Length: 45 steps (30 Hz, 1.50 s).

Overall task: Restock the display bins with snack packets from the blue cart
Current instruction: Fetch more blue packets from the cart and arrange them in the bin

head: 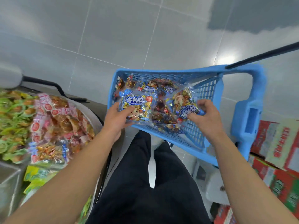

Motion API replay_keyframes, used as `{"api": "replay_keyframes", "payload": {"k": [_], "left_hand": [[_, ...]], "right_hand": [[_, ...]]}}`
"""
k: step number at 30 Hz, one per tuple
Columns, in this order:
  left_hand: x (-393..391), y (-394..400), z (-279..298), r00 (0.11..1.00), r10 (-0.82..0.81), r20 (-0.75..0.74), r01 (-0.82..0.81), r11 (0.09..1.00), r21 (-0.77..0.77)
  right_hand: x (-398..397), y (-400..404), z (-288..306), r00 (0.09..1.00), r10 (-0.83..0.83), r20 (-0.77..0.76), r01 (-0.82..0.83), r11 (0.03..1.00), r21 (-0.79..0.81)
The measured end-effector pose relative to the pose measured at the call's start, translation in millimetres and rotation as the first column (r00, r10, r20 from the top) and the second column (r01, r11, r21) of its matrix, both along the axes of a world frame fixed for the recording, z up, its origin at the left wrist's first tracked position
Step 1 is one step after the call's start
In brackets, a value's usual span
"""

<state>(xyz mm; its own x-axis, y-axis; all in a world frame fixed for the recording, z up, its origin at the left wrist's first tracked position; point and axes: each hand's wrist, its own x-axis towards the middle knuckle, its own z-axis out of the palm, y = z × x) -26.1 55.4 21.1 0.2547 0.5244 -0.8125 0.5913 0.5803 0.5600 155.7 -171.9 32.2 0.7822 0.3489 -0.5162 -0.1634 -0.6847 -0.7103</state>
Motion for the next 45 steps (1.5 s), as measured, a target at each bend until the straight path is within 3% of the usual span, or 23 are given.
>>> {"api": "replay_keyframes", "payload": {"k": [7, 12, 15, 18, 21, 26, 31, 37, 40, 45], "left_hand": [[-48, -28, 91, 0.986, 0.102, 0.130, -0.117, 0.987, 0.113], [-103, -85, 142, 0.939, 0.256, 0.231, -0.303, 0.932, 0.198], [-142, -130, 160, 0.878, 0.384, 0.286, -0.441, 0.881, 0.171], [-181, -175, 169, 0.813, 0.506, 0.288, -0.556, 0.821, 0.127], [-218, -214, 173, 0.725, 0.623, 0.294, -0.674, 0.730, 0.114], [-281, -265, 173, 0.589, 0.745, 0.312, -0.804, 0.579, 0.134], [-357, -297, 181, 0.422, 0.845, 0.329, -0.907, 0.398, 0.140], [-463, -322, 191, 0.239, 0.879, 0.413, -0.971, 0.220, 0.094], [-509, -325, 198, 0.223, 0.871, 0.437, -0.975, 0.197, 0.105], [-569, -322, 202, 0.192, 0.889, 0.416, -0.980, 0.148, 0.136]], "right_hand": [[-19, 2, 86, 0.933, 0.360, -0.017, -0.353, 0.922, 0.156], [-56, -2, 133, 0.917, 0.333, -0.221, -0.214, 0.877, 0.431], [-89, -7, 138, 0.866, 0.308, -0.394, -0.098, 0.877, 0.470], [-127, -18, 133, 0.788, 0.373, -0.490, -0.157, 0.891, 0.425], [-164, -30, 131, 0.644, 0.494, -0.583, -0.228, 0.853, 0.470], [-225, -29, 142, 0.441, 0.715, -0.542, -0.488, 0.698, 0.524], [-302, -15, 158, 0.326, 0.839, -0.436, -0.702, 0.524, 0.483], [-414, -7, 174, 0.332, 0.864, -0.377, -0.694, 0.495, 0.523], [-465, -6, 175, 0.309, 0.855, -0.417, -0.677, 0.505, 0.535], [-523, 7, 171, 0.194, 0.888, -0.416, -0.747, 0.408, 0.524]]}}
